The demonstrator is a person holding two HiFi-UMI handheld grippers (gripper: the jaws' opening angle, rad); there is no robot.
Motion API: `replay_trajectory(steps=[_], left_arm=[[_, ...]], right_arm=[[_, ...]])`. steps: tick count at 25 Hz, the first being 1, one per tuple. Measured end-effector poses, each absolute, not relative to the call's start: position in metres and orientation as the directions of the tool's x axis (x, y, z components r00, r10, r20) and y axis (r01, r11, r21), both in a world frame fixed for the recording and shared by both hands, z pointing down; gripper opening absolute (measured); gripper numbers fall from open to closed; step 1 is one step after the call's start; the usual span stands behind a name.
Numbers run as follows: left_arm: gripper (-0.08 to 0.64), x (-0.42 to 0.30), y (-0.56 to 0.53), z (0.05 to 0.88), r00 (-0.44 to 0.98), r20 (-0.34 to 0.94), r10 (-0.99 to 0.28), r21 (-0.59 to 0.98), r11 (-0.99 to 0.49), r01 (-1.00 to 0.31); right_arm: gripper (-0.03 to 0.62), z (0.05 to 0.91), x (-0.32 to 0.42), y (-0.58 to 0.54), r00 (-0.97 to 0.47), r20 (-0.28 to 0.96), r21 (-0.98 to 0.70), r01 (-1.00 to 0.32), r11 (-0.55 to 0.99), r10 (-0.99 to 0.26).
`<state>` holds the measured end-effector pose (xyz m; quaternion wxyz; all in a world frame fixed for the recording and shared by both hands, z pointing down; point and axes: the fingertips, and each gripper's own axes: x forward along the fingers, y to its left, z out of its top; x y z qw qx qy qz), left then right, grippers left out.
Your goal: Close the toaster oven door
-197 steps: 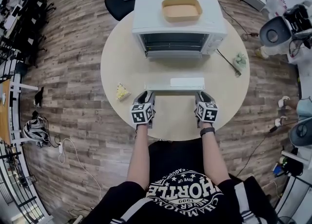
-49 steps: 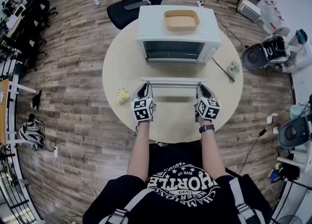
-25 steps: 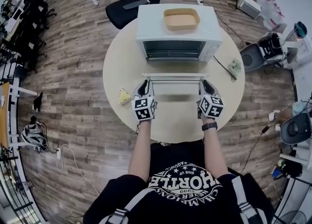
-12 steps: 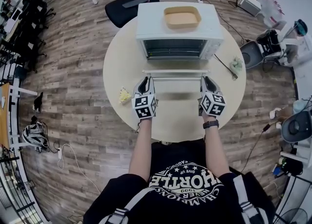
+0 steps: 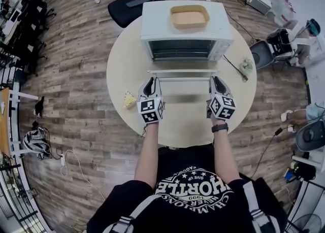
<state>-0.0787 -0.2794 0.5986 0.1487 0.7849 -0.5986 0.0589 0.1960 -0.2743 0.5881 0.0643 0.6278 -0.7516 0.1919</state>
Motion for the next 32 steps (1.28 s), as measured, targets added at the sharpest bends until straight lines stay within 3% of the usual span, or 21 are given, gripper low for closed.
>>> replay_trajectory(steps=[23, 32], left_arm=[[0.077, -0.077, -0.291, 0.583, 0.25, 0.14, -0.958, 0.095, -0.238, -0.966], [0.075, -0.075, -0.288, 0.583, 0.215, 0.058, -0.975, 0.008, -0.215, -0.977]], right_arm=[[0.077, 0.574, 0.198, -0.286, -0.175, 0.175, -0.228, -0.964, 0.133, -0.969], [0.077, 0.574, 0.198, -0.282, -0.137, 0.068, -0.158, -0.98, 0.125, -0.988]])
